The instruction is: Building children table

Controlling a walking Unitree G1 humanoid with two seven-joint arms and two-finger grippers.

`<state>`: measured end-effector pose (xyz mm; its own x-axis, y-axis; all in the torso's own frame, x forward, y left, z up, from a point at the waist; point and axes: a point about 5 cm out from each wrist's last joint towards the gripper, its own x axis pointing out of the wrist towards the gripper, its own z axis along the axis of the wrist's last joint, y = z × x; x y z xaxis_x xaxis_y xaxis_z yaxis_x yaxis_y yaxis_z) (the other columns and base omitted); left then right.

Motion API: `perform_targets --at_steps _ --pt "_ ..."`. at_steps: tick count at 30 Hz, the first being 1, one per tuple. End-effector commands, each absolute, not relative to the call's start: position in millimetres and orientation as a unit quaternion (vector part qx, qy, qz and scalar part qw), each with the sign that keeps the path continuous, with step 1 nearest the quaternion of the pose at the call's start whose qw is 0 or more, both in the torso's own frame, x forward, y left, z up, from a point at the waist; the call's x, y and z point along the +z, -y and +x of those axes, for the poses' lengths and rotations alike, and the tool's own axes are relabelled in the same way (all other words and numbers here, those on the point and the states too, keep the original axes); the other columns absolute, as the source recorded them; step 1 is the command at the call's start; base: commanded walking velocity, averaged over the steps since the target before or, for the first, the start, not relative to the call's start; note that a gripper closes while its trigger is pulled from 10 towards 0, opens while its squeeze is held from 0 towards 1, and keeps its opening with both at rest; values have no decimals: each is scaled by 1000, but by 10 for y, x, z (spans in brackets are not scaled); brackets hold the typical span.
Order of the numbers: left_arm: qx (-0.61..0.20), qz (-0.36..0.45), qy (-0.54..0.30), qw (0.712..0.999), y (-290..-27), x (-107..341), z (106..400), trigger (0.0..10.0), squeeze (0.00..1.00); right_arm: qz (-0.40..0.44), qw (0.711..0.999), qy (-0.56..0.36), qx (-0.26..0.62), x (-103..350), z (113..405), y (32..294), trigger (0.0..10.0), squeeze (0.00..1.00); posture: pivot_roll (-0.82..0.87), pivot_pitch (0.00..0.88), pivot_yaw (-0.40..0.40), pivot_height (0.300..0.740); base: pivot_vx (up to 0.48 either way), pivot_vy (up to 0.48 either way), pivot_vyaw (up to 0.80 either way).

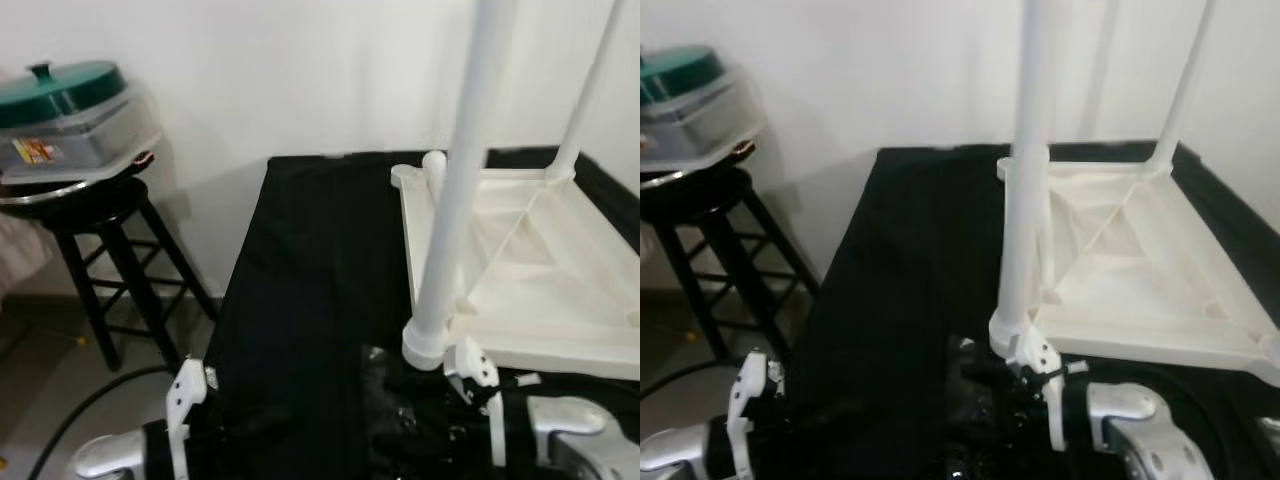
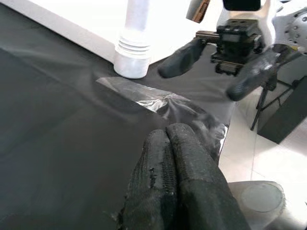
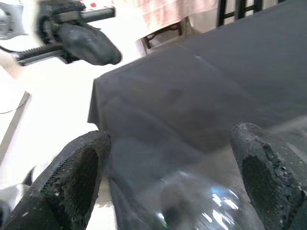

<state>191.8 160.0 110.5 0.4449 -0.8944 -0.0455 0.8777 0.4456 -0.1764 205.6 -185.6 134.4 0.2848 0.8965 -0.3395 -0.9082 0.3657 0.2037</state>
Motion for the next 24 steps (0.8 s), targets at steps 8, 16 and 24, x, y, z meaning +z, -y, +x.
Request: perform_targets --at_steps 8,16,24 --pt "-518 -57 -46 852 -1558 1118 1979 10000 0 -7 775 -204 598 1357 1998 1778 10000 0 -88 0 42 740 0 0 -800" --pt "-507 -58 -32 859 -1524 1091 2012 10000 0 1 755 -206 623 1313 1943 1634 10000 0 -90 0 42 740 0 0 -800" --pt "-487 -57 -20 871 -1511 1066 2029 10000 0 0 755 -206 623 1308 1955 1637 10000 0 -90 0 39 740 0 0 -800"
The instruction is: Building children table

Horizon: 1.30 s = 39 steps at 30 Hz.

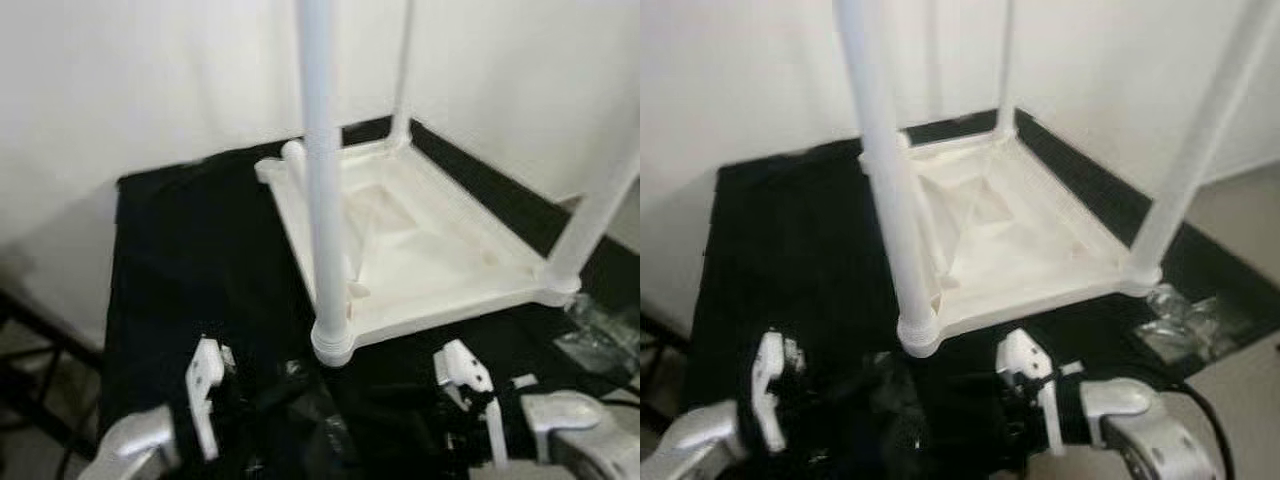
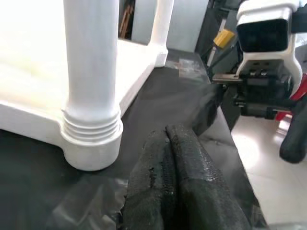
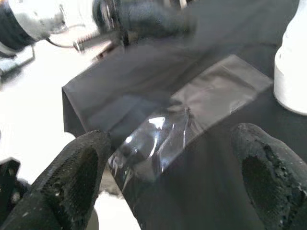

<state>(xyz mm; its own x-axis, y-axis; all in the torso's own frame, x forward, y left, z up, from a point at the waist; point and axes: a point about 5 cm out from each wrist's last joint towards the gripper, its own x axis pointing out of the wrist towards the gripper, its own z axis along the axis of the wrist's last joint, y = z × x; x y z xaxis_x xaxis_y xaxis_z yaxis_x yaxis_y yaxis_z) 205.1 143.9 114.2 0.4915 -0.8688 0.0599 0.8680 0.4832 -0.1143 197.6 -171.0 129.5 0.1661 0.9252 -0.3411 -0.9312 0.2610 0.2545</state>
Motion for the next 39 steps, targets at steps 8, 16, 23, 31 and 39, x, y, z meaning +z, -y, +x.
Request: perform_targets --at_steps 8,16,23,31,39 --pt "-458 -50 -6 888 -1516 1065 2053 10000 0 -8 762 -195 618 1321 2004 1637 10000 0 -86 0 36 740 0 0 -800" --pt "-378 -55 29 924 -1576 1081 2069 10000 0 -33 790 -183 584 1367 2145 1775 10000 0 -84 0 29 740 0 0 -134" --pt "-320 -79 60 942 -1648 1042 1948 10000 0 -67 851 -125 506 1552 2525 1992 10000 0 -85 0 13 740 0 0 0" --pt "-281 -80 73 954 -1635 1009 1875 10000 0 11 811 -47 583 1701 2776 1628 10000 0 -58 0 -9 740 0 0 0" --pt "-277 -74 74 955 -1612 1005 1855 10000 0 25 768 -36 639 1747 2861 1342 10000 478 -36 0 -16 740 0 0 0"
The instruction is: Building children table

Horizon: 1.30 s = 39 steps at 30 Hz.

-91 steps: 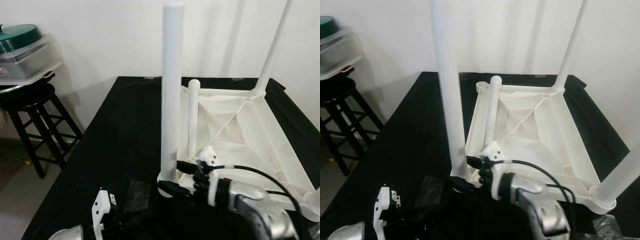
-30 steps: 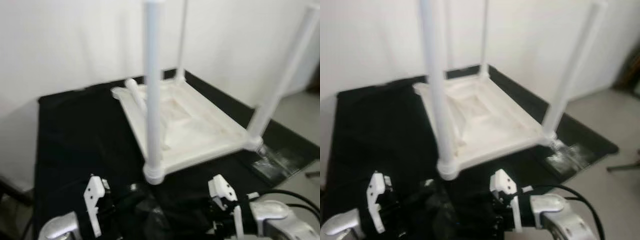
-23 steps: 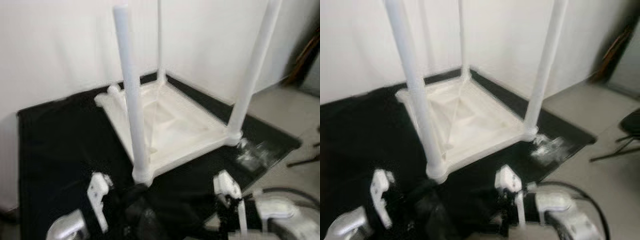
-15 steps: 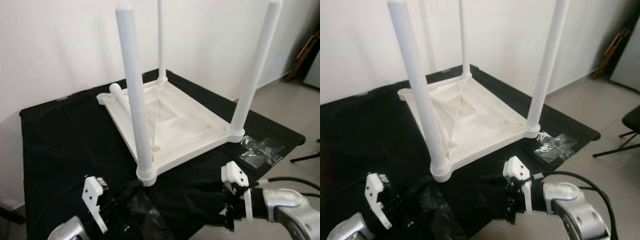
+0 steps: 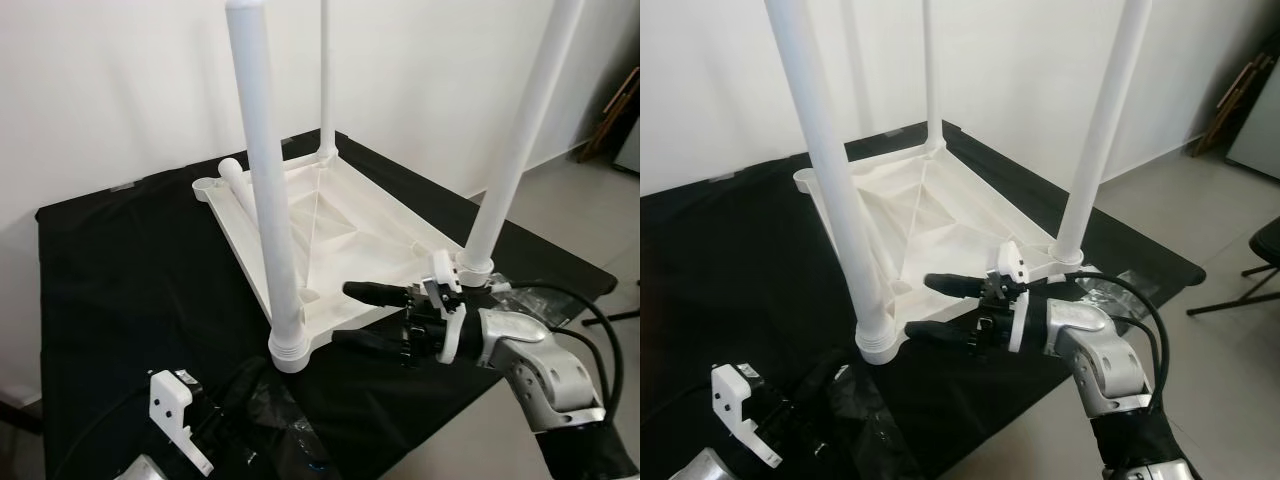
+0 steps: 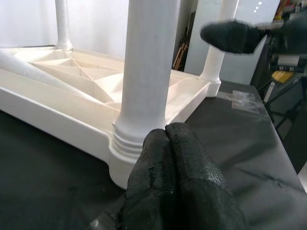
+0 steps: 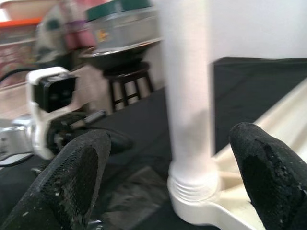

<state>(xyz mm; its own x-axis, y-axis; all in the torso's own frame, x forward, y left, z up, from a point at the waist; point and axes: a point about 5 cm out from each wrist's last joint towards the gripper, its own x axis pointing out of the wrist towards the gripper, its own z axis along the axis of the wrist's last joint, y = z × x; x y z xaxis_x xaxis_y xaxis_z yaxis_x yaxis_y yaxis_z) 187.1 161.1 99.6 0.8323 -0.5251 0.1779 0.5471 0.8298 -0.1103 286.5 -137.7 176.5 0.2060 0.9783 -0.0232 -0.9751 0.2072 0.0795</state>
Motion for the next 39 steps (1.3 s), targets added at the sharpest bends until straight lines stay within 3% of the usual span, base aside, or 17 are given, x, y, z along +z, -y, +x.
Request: perform_targets --at_steps 1,3,5,9,10,11,12,17,19,20,21,28,31,32,33,34,39 --pt "-277 -70 74 955 -1603 1000 1843 10000 0 12 751 -37 659 1759 2891 1243 10000 1000 -26 0 -25 740 0 0 0" --pt "-277 -70 74 955 -1603 1000 1843 10000 0 12 751 -37 659 1759 2891 1243 10000 1000 -26 0 -25 740 0 0 0" --pt "-270 -64 77 958 -1582 995 1815 10000 0 -46 774 -11 631 1844 3208 1093 10000 1000 -12 0 -35 740 0 0 0" --pt "-268 -62 78 958 -1575 996 1807 10000 0 -69 789 0 610 1876 3318 1086 10000 1000 -11 0 -35 740 0 0 0" --pt "-273 -58 78 957 -1568 996 1799 10000 0 -74 789 -5 610 1880 3353 1082 10000 882 -9 0 -36 740 0 0 0" --pt "-273 -58 78 957 -1568 996 1799 10000 0 -74 789 -5 610 1880 3353 1082 10000 882 -9 0 -36 740 0 0 0" --pt "-278 -54 76 956 -1568 995 1788 10000 0 -70 783 -10 618 1891 3376 1051 10000 0 -5 0 -39 740 0 0 0" --pt "-281 -48 75 956 -1579 997 1771 10000 0 -56 762 -18 645 1899 3399 913 10000 0 3 0 -42 740 0 0 0" --pt "-280 -46 76 956 -1583 1006 1775 10000 0 -50 736 -22 675 1867 3366 778 10000 0 7 0 -44 740 0 0 0" --pt "-280 -46 76 956 -1583 1006 1775 10000 0 -50 736 -22 675 1867 3366 778 10000 0 7 0 -44 740 0 0 0" --pt "-280 -43 77 956 -1577 1015 1776 10000 0 -52 732 -18 679 1841 3374 623 10000 0 22 0 -53 740 0 0 0" --pt "-278 -41 80 956 -1560 1024 1765 10000 0 -64 754 -9 654 1799 3486 457 10000 0 31 0 -57 740 0 0 0" --pt "-286 -34 78 955 -1546 1027 1749 10000 0 -72 780 -12 621 1776 3554 423 10000 0 38 0 -62 740 0 0 0" --pt "-286 -33 78 954 -1547 1026 1748 10000 0 -70 786 -16 615 1766 3567 423 8784 0 38 0 -63 740 0 0 0" --pt "-286 -33 78 954 -1548 1024 1749 10000 0 -67 788 -18 612 1760 3572 425 8784 0 38 0 -63 740 0 0 0" --pt "-286 -32 77 955 -1551 1021 1759 10000 0 -64 790 -19 609 1744 3573 445 0 0 35 0 -62 740 0 0 0" --pt "-283 -32 77 956 -1547 1014 1792 10000 0 -48 802 -20 595 1684 3574 541 0 0 25 0 -56 740 0 0 0"
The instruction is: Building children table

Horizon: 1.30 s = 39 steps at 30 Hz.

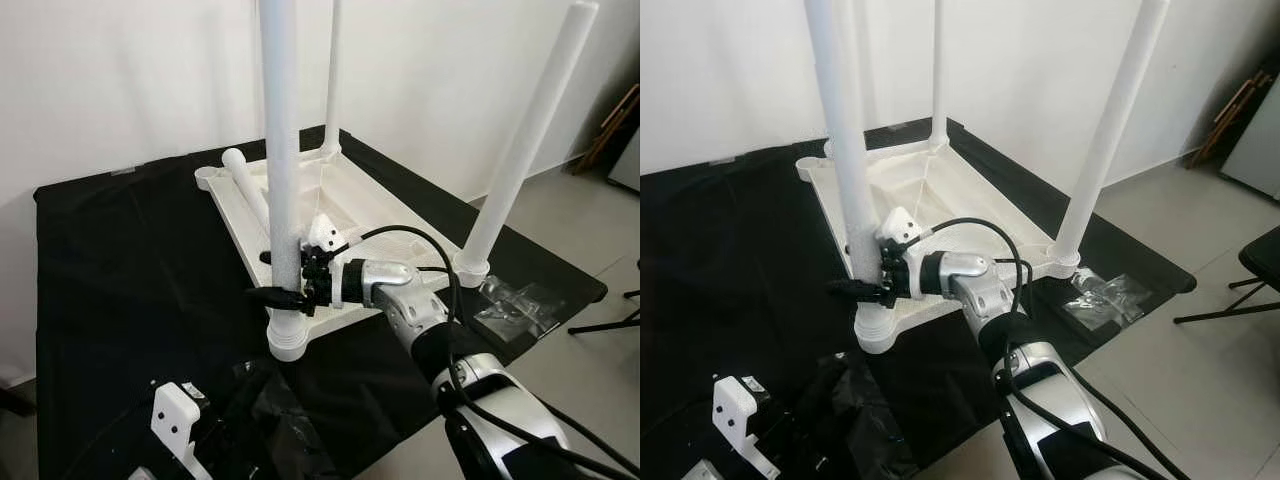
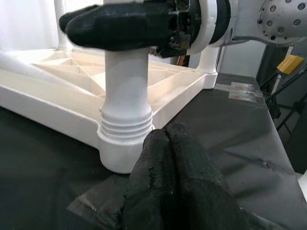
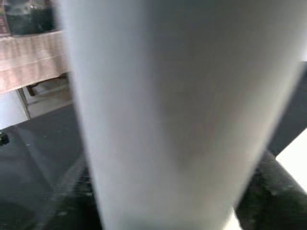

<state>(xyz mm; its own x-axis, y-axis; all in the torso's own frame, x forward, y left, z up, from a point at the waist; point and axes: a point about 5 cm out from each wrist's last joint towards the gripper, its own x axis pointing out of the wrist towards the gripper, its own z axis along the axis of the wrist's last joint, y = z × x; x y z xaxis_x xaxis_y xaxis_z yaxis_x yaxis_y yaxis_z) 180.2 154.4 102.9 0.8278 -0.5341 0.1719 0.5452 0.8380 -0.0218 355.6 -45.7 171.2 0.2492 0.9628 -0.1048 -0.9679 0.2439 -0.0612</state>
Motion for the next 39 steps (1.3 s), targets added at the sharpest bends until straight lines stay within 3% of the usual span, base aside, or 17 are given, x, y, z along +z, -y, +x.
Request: perform_targets --at_steps 1,5,9,11,12,14,16,20,26,27,28,29,30,31,33,38,39 --pt "-283 -32 77 956 -1547 1014 1792 10000 0 -48 802 -20 595 1684 3574 541 0 0 25 0 -56 740 0 0 0" --pt "-280 -35 77 956 -1544 1014 1814 10000 0 -42 813 -26 580 1601 3533 707 0 0 1 0 -44 740 0 0 0" --pt "-282 -43 76 955 -1562 1022 1835 10000 0 -59 843 -56 532 1462 3273 1146 0 0 -32 0 -32 740 0 0 0" --pt "-286 -47 75 954 -1585 1030 1842 10000 0 -75 891 -113 433 1332 3001 1344 0 0 -61 0 -22 740 0 0 0" --pt "-286 -47 75 954 -1585 1030 1842 10000 0 -75 891 -113 433 1332 3001 1344 0 0 -61 0 -22 740 0 0 0" --pt "-291 -49 74 953 -1599 1038 1854 10000 0 -90 957 -131 242 1250 2780 1539 0 0 -78 0 -14 740 0 0 0" --pt "-294 -49 73 952 -1602 1040 1861 10000 0 -94 974 -136 156 1230 2684 1650 0 0 -78 0 -14 740 0 0 0" --pt "-300 -49 73 950 -1599 1046 1880 10000 0 -110 982 -133 78 1185 2492 1810 0 0 -97 0 -1 740 0 0 0" --pt "-311 -46 71 947 -1588 1051 1892 10000 0 -119 986 -111 20 1186 2664 2042 0 0 -79 0 -10 740 0 0 0" --pt "-314 -45 70 946 -1583 1053 1888 10000 0 -107 987 -116 24 1184 2707 1991 4667 0 -70 0 -13 740 0 0 0" --pt "-314 -45 70 946 -1583 1053 1888 10000 0 -107 987 -116 24 1184 2707 1991 4667 0 -70 0 -13 740 0 0 0" --pt "-318 -44 70 944 -1575 1056 1883 10000 0 -90 987 -127 41 1185 2703 1900 10000 0 -66 0 -17 740 0 0 0" --pt "-318 -44 70 944 -1575 1056 1883 10000 0 -90 987 -127 41 1185 2703 1900 10000 0 -66 0 -17 740 0 0 0" --pt "-328 -47 68 941 -1557 1060 1875 10000 0 -68 985 -133 90 1198 2696 1765 10000 1000 -63 0 -17 740 0 0 0" --pt "-364 -66 61 927 -1505 1069 1844 10000 0 -1 975 -120 187 1277 2727 1559 10000 1000 -63 0 -17 740 0 0 0" --pt "-373 -72 59 923 -1494 1072 1836 10000 0 14 973 -119 199 1320 2711 1505 10000 1000 -63 0 -17 740 0 0 0" --pt "-408 -102 56 905 -1459 1087 1820 10000 0 4 963 -87 256 1487 2815 1501 10000 706 -65 0 -17 740 0 0 0"
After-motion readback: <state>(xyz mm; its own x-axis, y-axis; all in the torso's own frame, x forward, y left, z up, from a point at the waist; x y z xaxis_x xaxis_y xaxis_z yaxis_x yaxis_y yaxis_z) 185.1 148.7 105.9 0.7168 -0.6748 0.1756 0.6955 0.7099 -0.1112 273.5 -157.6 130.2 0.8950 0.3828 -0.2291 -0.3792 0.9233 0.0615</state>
